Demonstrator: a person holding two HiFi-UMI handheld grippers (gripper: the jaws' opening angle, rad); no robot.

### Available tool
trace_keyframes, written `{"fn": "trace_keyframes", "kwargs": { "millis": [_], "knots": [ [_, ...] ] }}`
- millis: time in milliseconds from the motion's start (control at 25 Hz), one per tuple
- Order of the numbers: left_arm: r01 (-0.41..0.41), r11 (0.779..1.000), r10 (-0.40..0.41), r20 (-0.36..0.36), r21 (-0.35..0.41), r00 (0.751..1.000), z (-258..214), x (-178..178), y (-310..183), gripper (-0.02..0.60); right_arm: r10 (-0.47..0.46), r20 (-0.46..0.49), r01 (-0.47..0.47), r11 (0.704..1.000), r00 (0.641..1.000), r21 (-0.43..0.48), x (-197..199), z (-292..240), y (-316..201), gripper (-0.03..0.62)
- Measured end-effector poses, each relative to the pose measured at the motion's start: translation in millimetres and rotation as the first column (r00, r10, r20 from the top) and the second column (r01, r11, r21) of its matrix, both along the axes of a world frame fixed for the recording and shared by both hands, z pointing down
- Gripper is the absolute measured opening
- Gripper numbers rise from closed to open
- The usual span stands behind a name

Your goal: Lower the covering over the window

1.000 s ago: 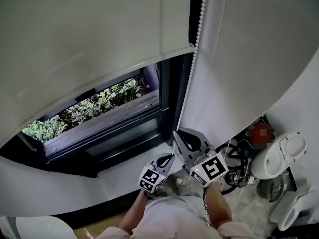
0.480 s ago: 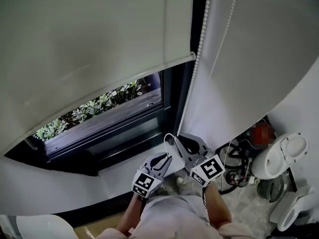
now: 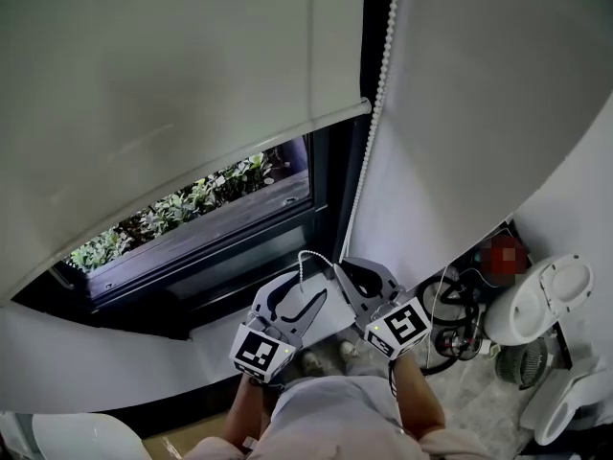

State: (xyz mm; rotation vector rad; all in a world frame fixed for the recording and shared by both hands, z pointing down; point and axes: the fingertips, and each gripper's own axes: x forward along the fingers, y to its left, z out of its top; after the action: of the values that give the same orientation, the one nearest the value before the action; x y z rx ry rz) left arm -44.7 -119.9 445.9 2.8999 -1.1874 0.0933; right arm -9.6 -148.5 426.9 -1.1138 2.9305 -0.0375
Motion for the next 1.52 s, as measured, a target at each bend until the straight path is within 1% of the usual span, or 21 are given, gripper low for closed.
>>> {"fn": "trace_keyframes", "kwargs": {
  "millis": [120,200,320,440,600,720,800,920,960,1080,1200,1320,1520],
  "knots": [
    [-0.002,0.997,0.003,-0.002,0.071,1.0,-30.5,0.8,-2.9,0.209,-0.005,-0.001,0.005,1.0,1.0,-0.001,-1.4,0.6,2.1,-0.005],
    [-0.011,0.994,0.013,-0.02,0.106,1.0,-51.3,3.6,-5.2,0.209,-0.01,-0.001,0.01,1.0,1.0,0.0,-2.9,0.1,3.2,-0.005],
    [-0.044,0.99,0.052,-0.06,0.132,0.997,-77.5,11.8,-8.2,0.209,-0.016,-0.002,0.016,1.0,1.0,0.001,-5.0,-0.7,6.3,-0.005],
    [-0.057,0.985,0.072,-0.085,0.165,0.994,-101.9,18.3,-12.8,0.209,-0.021,-0.002,0.021,1.0,1.0,0.003,-7.2,-1.9,8.8,-0.005],
    [-0.076,0.977,0.096,-0.093,0.199,0.991,-128.3,25.8,-18.9,0.204,-0.025,-0.002,0.025,1.0,1.0,0.001,-8.9,-1.8,10.1,-0.005],
    [-0.076,0.974,0.1,-0.104,0.214,0.99,-144.4,30.1,-24.8,0.152,-0.028,0.002,0.028,1.0,1.0,0.001,-10.5,-2.3,11.1,-0.005],
    [-0.078,0.972,0.103,-0.105,0.22,0.989,-151.2,32.9,-27.1,0.133,-0.031,0.005,0.031,1.0,0.999,0.002,-11.5,-3.6,12.9,-0.005],
    [-0.08,0.972,0.105,-0.102,0.22,0.989,-156.2,36.7,-29.3,0.087,-0.035,0.007,0.035,0.999,0.999,0.003,-13.6,-4.1,14.7,-0.005],
    [-0.081,0.972,0.104,-0.099,0.22,0.99,-156.7,37.9,-29.8,0.061,-0.035,0.008,0.035,0.999,0.999,0.003,-13.9,-4.0,14.7,-0.005],
    [-0.082,0.974,0.103,-0.091,0.211,0.991,-154.3,40.5,-31.8,0.023,-0.034,0.007,0.034,0.999,0.999,0.002,-13.5,-3.6,12.9,-0.005],
    [-0.086,0.977,0.099,-0.059,0.194,0.993,-144.1,41.5,-34.7,0.018,-0.035,-0.027,0.035,0.999,0.999,-0.009,-15.5,4.5,12.2,-0.005],
    [-0.097,0.983,0.108,-0.065,0.153,0.992,-128.4,41.3,-36.7,0.017,-0.035,-0.047,0.033,0.999,0.998,-0.042,-15.4,18.9,12.6,-0.005],
    [-0.105,0.99,0.111,-0.056,0.097,0.992,-97.0,42.7,-37.2,0.016,-0.025,-0.065,0.017,0.993,0.998,-0.113,-12.0,49.5,10.6,-0.005]
  ]
}}
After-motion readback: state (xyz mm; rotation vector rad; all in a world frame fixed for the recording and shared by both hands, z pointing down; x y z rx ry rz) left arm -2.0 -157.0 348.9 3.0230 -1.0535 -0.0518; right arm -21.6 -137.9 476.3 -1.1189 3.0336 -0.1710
